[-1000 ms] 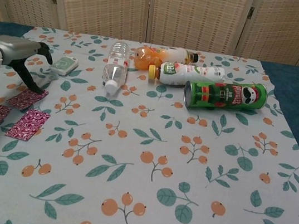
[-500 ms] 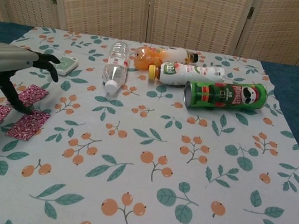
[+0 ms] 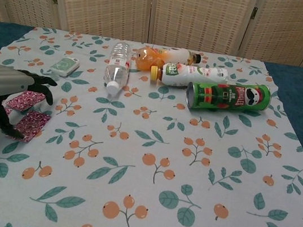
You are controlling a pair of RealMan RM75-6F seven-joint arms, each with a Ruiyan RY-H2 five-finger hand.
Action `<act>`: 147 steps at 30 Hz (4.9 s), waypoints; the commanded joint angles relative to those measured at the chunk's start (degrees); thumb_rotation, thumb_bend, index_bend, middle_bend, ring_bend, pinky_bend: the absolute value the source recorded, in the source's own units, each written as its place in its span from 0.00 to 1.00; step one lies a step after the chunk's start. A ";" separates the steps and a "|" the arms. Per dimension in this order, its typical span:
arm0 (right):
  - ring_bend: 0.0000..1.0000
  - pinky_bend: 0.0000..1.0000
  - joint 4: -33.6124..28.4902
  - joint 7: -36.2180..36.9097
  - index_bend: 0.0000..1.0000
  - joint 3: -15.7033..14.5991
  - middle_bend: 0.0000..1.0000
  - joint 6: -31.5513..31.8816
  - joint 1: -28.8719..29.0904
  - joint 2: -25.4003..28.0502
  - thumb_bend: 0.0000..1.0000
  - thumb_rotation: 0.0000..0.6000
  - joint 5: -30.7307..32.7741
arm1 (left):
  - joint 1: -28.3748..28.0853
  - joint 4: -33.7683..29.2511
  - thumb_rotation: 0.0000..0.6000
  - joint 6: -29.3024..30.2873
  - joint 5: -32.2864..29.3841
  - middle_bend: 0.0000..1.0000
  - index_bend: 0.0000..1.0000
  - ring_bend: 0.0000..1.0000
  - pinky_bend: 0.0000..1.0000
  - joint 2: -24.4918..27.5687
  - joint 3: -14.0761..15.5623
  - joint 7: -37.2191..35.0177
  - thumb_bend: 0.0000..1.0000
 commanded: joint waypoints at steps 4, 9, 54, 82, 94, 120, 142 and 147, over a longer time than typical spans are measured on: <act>0.00 0.00 0.01 -0.04 0.00 -0.01 0.00 -0.05 0.06 -0.08 0.16 0.78 -0.02 | 0.59 0.54 0.86 0.81 -0.11 0.02 0.27 0.00 0.00 -0.56 0.44 0.69 0.13; 0.00 0.00 -0.06 -0.09 0.00 0.00 0.00 -0.08 0.12 -0.04 0.16 0.78 -0.03 | 1.04 1.24 0.87 1.13 0.10 0.02 0.27 0.00 0.00 -1.06 0.74 0.60 0.14; 0.00 0.00 0.07 0.44 0.00 -0.12 0.00 0.52 -0.14 -0.02 0.16 0.78 -0.37 | 2.12 -1.07 0.99 2.32 0.41 0.02 0.36 0.00 0.00 1.36 0.37 -0.07 0.17; 0.00 0.00 -0.43 0.16 0.00 -0.17 0.00 0.66 0.29 -0.18 0.16 0.78 -1.00 | 6.81 7.46 1.00 3.02 1.41 0.02 0.32 0.00 0.00 2.06 1.07 -6.78 0.18; 0.00 0.00 -0.36 0.41 0.00 -0.34 0.00 1.31 -0.16 -0.17 0.16 0.78 -1.10 | 7.07 8.82 1.00 1.80 1.05 0.02 0.31 0.00 0.00 1.16 0.42 -6.95 0.18; 0.00 0.00 0.05 1.03 0.00 -0.38 0.00 1.65 -0.58 -0.14 0.16 0.79 -1.07 | 6.88 5.76 0.96 0.79 -1.76 0.02 0.26 0.00 0.00 1.82 -0.41 -3.45 0.17; 0.00 0.00 0.52 1.65 0.00 -0.48 0.00 2.00 -1.13 -0.14 0.16 0.78 -0.87 | -1.12 8.32 1.00 -3.58 -2.09 0.02 0.25 0.00 0.00 -0.29 -5.02 0.17 0.17; 0.00 0.00 0.61 1.73 0.00 -0.50 0.00 2.07 -1.38 -0.19 0.16 0.79 -0.59 | -2.95 12.33 1.00 -6.50 -4.02 0.02 0.25 0.00 0.00 -2.24 -5.15 0.54 0.17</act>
